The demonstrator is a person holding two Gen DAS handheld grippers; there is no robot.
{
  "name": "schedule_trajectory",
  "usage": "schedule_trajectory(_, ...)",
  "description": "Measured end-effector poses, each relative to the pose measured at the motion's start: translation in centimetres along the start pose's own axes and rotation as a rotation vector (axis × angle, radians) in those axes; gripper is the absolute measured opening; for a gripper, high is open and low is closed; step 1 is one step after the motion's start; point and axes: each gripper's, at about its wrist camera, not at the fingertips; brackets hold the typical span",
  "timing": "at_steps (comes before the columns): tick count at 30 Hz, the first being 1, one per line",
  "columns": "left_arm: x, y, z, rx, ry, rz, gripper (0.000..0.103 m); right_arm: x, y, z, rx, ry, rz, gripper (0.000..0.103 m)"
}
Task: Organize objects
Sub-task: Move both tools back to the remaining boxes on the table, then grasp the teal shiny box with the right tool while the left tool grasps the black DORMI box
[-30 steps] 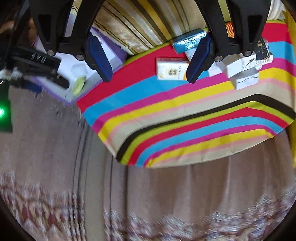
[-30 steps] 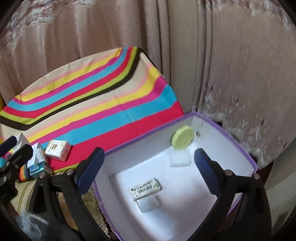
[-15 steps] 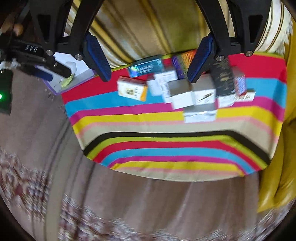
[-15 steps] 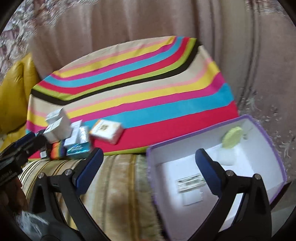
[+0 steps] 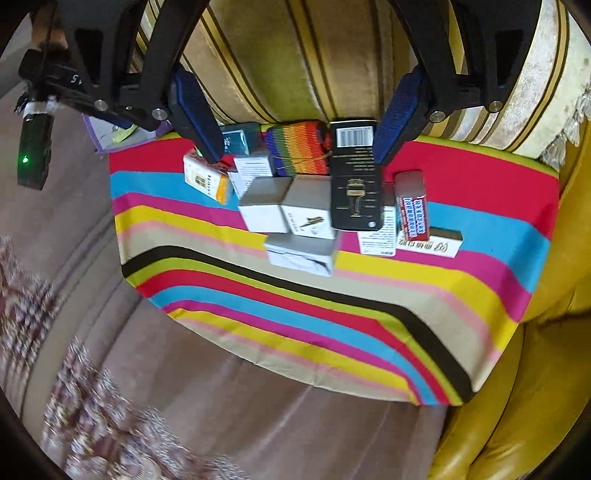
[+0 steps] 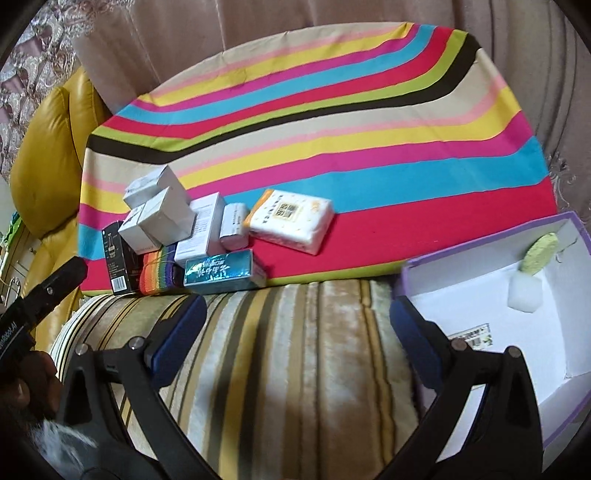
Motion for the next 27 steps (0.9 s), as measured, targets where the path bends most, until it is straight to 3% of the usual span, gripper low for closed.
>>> schedule_trajectory(5,-1.0,-0.3,1.0,-0.022,-0.021,-0.018,0.079,-1.7,-0.4,1.0,-0.007,-0.014,-0.031,0.1)
schedule_trajectory(14,-2.5,0.0,4.1,-0.128,-0.118,-0.052,0.076,-4.4,-0.6,3.2,-0.04,-0.011,-0.102,0.1)
schedule_trajectory(27,-2.9,0.2,5.9,-0.164,-0.139,-0.039,0.075,-7.0,-0.6,6.6,-0.093,0.031,-0.186,0.1)
Point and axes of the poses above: each gripper's, at about its wrist camera, not at the fingertips, and z roughly the way its jaws point, x to its right, y to its underside, and after that the axes turned 12 degrees about x, right-handed
